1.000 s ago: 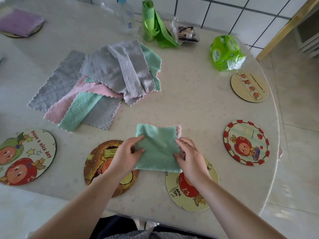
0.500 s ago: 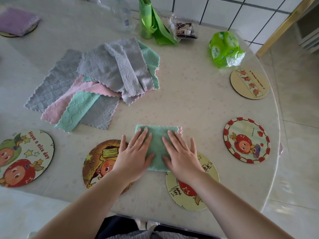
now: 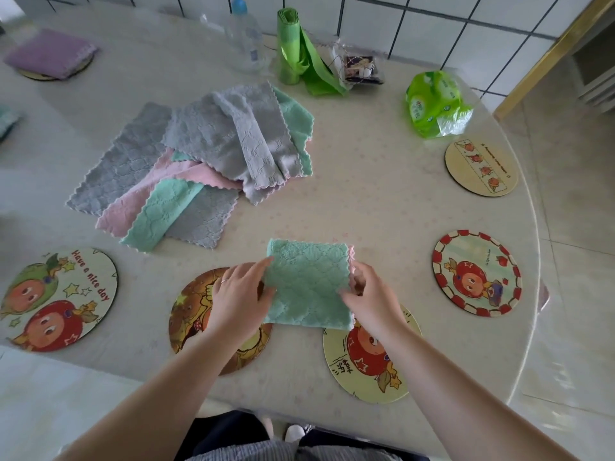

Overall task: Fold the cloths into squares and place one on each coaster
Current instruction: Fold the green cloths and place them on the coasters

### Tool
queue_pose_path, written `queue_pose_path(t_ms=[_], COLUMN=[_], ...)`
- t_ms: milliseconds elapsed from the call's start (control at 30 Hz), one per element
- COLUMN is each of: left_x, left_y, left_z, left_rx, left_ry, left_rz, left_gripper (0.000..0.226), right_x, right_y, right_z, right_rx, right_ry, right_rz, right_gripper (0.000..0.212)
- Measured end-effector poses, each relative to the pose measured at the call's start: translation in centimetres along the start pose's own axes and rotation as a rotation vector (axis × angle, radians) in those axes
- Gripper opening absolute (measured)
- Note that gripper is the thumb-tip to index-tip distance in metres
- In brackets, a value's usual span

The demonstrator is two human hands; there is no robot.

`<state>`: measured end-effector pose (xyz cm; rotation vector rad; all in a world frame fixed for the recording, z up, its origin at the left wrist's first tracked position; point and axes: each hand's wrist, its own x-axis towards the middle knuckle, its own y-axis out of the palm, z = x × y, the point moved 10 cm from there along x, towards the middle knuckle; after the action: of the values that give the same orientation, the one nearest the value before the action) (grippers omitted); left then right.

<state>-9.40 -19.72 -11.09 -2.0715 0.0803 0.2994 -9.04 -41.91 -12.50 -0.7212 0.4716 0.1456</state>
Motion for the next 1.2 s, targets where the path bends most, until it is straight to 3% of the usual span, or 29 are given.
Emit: queue_pose_path(t_ms=[167,300,433,533,667,767,833,1033,1200], left_x=[0.8,0.2,-0.7,-1.3,-1.4,-1.4,-1.5,-1.3,-0.8], left_y=[-0.1,-2.6,-6.0,-9.4,-14.3,-16.7,-17.9,-18.6,-17.0], left_z=[-1.1,0.3,4.8,9.8,19.6,26.2,29.3,33.7,33.9], left_rx=[-0.275,-0.489,-0.673,-0.692,-0.668,-0.629,-0.593,-0.530,-0.592], left_ry=[-0.003,-0.053,-0.148,-0.159,-0.219,-0.248,-0.240,-0.129,-0.038], left_rz=[0.045,-0.015,-0.049,-0.060,-0.153,-0.129,-0.100,0.027,0.118], left_gripper=[0.040,0.040,0.041,0.040,0.051,0.056,0.048,0.041,0.047], right_x=[0.0,-1.1,-2.4,-3.3,-3.7,-3.9,-4.1,-4.8,-5.3], right_y=[0.0,0.6,5.4,10.7,17.8,23.1,26.3,30.3,30.1], right_z=[0.6,1.4,4.9,9.5,16.3,20.7,22.7,24.4,23.4], right_rx=[0.253,0.517,0.806,0.931,0.782,0.623,0.519,0.256,0.168], right_ry=[0.102,0.149,0.170,0.183,0.127,0.047,-0.007,-0.061,-0.056], right_rz=[-0.029,-0.048,0.070,0.189,0.290,0.310,0.322,0.197,0.121], right_gripper=[0.049,0.030,0.016,0.020,0.025,0.031,0.036,0.049,0.043])
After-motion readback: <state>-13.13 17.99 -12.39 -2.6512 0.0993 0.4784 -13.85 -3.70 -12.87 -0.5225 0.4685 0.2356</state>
